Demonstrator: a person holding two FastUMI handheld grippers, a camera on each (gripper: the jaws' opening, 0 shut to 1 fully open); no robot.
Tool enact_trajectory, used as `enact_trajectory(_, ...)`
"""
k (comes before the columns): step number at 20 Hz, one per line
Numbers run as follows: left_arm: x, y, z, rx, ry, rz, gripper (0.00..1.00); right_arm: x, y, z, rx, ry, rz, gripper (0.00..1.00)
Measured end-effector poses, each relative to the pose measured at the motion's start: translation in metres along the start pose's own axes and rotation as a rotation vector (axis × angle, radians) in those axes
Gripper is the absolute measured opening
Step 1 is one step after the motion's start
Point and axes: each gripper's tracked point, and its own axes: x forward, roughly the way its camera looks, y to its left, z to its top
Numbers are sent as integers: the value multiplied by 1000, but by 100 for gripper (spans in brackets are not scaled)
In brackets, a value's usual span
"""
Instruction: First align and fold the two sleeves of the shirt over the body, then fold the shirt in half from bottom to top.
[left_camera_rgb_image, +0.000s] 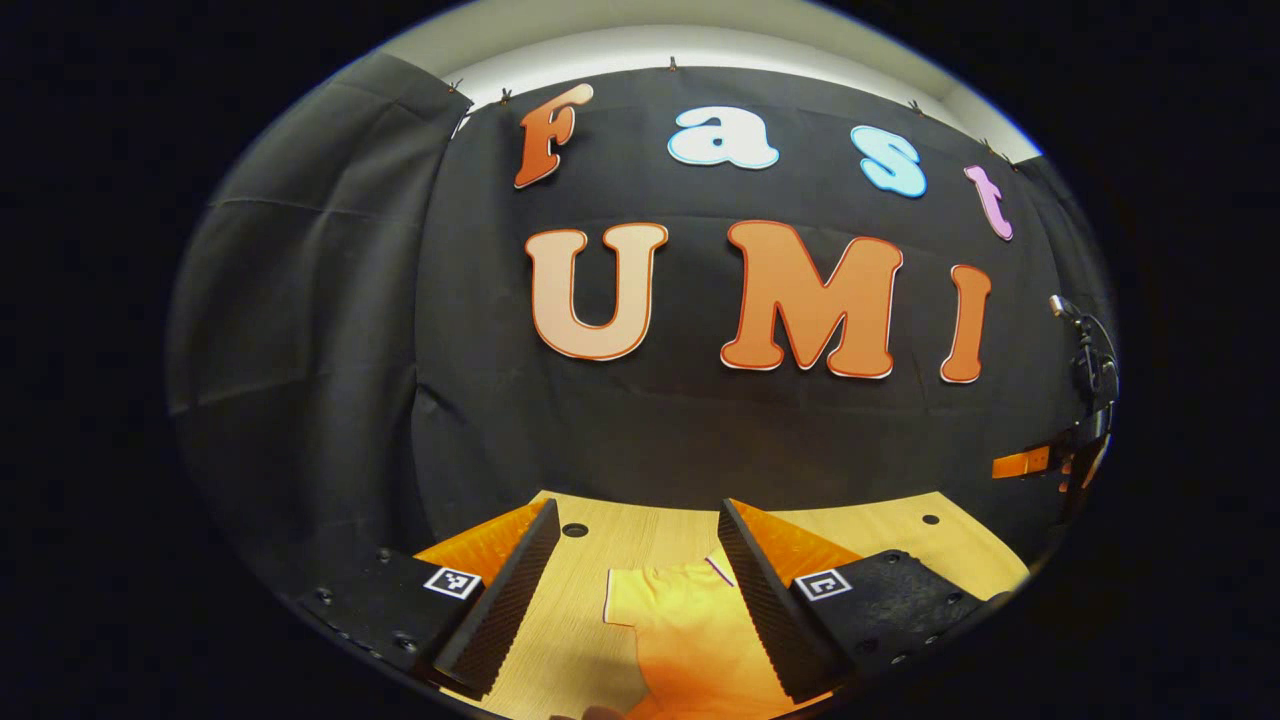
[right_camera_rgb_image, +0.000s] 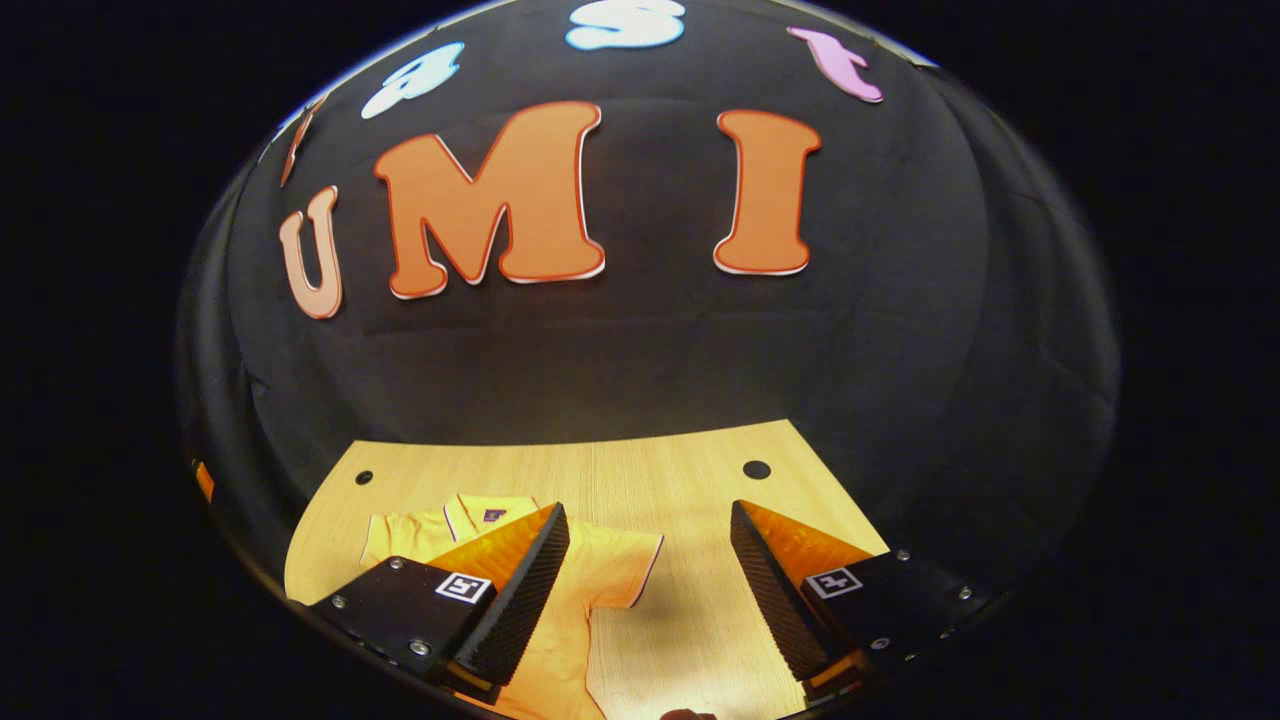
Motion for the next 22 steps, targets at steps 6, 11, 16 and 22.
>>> enact_trajectory(6,14,4,-12,21,40,61,98,81,-4,-28,8,153,-20,98)
enact_trajectory(11,30,-3,-13,36,60,78,98,137,-23,-70,52,326,-96,99)
enact_trajectory(16,33,2,-5,52,45,106,98,174,-20,-122,96,464,-90,99)
enact_trajectory(22,37,14,-19,15,74,118,98,193,-26,-187,85,627,-129,100)
